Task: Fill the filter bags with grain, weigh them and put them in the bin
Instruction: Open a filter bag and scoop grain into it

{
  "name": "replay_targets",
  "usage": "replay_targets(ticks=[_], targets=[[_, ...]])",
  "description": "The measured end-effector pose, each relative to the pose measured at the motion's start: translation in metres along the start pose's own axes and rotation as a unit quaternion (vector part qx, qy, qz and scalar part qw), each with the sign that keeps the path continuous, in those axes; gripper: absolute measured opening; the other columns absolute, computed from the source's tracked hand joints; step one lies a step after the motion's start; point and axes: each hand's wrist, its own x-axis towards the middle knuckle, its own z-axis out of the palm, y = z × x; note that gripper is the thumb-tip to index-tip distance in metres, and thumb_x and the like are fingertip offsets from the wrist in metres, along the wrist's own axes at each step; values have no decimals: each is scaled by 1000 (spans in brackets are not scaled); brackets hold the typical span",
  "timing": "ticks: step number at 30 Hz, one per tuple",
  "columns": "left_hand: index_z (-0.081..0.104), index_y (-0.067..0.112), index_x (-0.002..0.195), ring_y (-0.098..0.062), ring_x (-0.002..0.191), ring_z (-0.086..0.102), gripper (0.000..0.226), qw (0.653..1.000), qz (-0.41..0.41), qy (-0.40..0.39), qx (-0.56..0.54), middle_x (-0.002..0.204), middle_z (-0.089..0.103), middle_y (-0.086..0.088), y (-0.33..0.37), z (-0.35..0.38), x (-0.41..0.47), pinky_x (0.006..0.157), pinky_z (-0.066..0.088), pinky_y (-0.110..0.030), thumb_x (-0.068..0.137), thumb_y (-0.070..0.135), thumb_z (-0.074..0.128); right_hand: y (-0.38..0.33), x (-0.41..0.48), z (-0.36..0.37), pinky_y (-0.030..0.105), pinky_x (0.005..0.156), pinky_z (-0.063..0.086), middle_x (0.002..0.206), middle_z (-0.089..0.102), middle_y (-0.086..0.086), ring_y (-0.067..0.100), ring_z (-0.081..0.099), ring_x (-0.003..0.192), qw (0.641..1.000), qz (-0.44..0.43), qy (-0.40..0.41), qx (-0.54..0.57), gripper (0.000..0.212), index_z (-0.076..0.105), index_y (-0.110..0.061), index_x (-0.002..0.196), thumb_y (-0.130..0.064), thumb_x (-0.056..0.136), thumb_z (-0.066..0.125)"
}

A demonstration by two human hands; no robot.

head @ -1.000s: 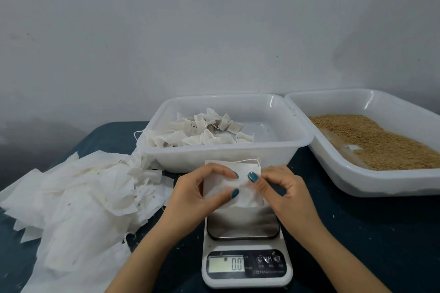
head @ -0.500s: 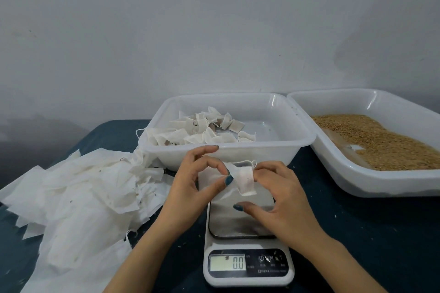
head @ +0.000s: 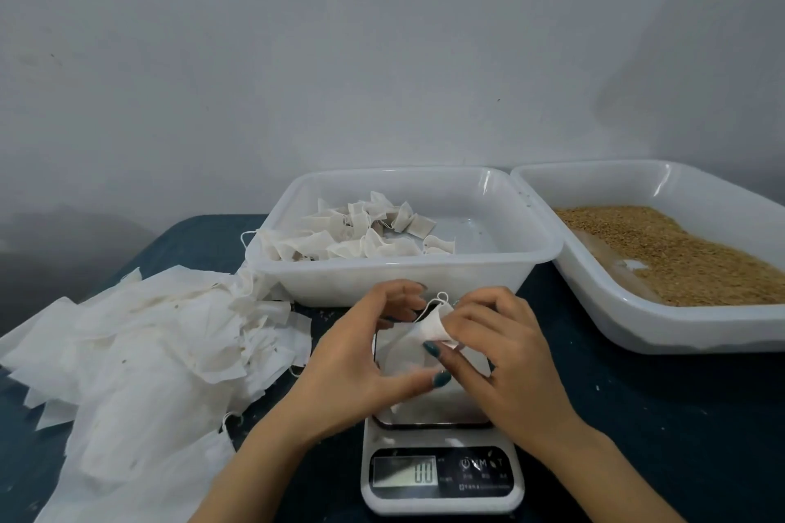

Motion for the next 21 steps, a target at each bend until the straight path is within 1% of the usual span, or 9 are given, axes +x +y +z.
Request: replay_targets(ticks=[2, 4, 8, 10, 13, 14, 16, 18, 21], targets=[[43, 48, 133, -5, 120, 57, 74, 999, 7, -4, 51, 124, 60, 22, 1, 2, -1, 97, 49, -30, 70, 49, 81, -1, 0, 0, 37, 85, 43, 95, 67, -14, 11, 54, 104, 1000, -3, -1, 25, 18, 70, -20, 92, -35, 92, 62], [41, 49, 133, -2, 118, 57, 70, 996, 18, -3, 92, 122, 61, 23, 2, 3, -1, 95, 50, -30, 72, 46, 76, -2, -1, 0, 36, 88, 43, 98, 66, -17, 10, 54, 109, 998, -5, -4, 56, 14, 69, -23, 92, -36, 92, 64], [37, 52, 126, 6, 113, 53, 58, 987, 38, 18, 155, 120, 56, 29, 2, 0, -1, 91, 46, -18, 73, 50, 60, -6, 0, -1, 41, 90, 44, 99, 66, -20, 12, 54, 113, 996, -3, -19, 85, 18, 74, -21, 87, -38, 92, 66], [38, 52, 124, 6, 110, 52, 54, 984, 40, 20, 172, 118, 57, 28, 1, -1, -1, 89, 45, -17, 73, 50, 57, -9, 1, -2, 43, 90, 45, 98, 66, -21, 13, 55, 113, 994, 5, -25, 104, 18, 74, -21, 85, -36, 92, 66], [42, 44, 122, 2, 102, 54, 50, 980, 50, 20, 191, 110, 59, 22, -2, 0, -2, 83, 48, -25, 75, 45, 58, -11, 2, -4, 44, 89, 45, 96, 67, -20, 15, 55, 113, 992, 13, -30, 119, 21, 75, -20, 84, -34, 94, 63], [42, 42, 121, 1, 100, 53, 49, 979, 53, 23, 198, 108, 58, 22, -3, 0, -2, 81, 48, -25, 75, 42, 59, -11, 2, -4, 45, 89, 45, 96, 67, -20, 16, 55, 113, 992, 14, -33, 123, 21, 76, -20, 85, -33, 94, 62], [45, 37, 119, 0, 96, 51, 47, 975, 64, 33, 212, 103, 55, 22, -4, 2, -2, 77, 45, -22, 76, 34, 64, -13, 2, -5, 45, 90, 45, 97, 68, -18, 17, 55, 114, 990, 21, -37, 132, 22, 76, -19, 86, -33, 94, 62], [46, 33, 114, -1, 92, 48, 46, 969, 79, 42, 232, 97, 48, 23, -4, 2, -2, 72, 39, -14, 75, 26, 69, -14, 3, -5, 46, 91, 45, 98, 68, -18, 17, 55, 116, 988, 29, -39, 145, 22, 76, -18, 87, -33, 94, 61], [42, 33, 108, -4, 87, 46, 46, 961, 88, 45, 258, 95, 41, 22, -3, 3, -2, 69, 30, -8, 73, 23, 72, -16, 2, -6, 47, 92, 46, 97, 66, -21, 18, 56, 118, 988, 35, -36, 149, 25, 77, -17, 87, -34, 95, 60]])
